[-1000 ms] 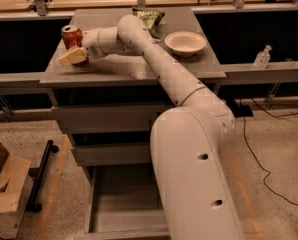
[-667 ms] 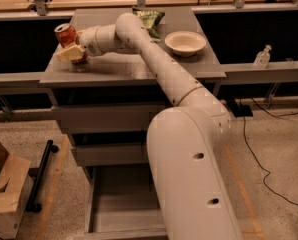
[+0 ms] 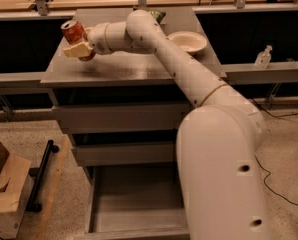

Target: Place coke can into bottom drawer

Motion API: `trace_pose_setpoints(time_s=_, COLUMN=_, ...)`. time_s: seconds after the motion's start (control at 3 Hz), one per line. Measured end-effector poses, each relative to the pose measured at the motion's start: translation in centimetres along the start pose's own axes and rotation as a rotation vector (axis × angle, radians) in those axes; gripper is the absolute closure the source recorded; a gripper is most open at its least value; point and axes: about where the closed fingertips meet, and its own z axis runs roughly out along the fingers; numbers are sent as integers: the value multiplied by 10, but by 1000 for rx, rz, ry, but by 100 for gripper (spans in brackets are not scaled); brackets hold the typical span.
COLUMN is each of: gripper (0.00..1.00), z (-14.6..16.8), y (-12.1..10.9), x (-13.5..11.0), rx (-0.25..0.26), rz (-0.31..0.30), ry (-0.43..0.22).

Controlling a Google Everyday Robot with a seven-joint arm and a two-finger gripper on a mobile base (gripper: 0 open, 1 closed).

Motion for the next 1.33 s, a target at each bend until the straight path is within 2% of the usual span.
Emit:
trace_pose_setpoints(time_s=0.33, gripper=100, z=-65, y=19, x=-23, rx=47, rz=-11, ry=-33)
trace_pose_setpoints(time_s=0.67, gripper=100, z=-119, y=65, x=-23, rx=22, rz=8, ry=-43)
trace_pose_setpoints(time_s=1.0, gripper=100, z=-158, y=126, x=-1, rx=-31, rz=44, ry=-49)
trace_pose_setpoints(time_s=1.33, gripper=100, z=-182, y=141, x=38, rx=-22, rz=88, ry=-2)
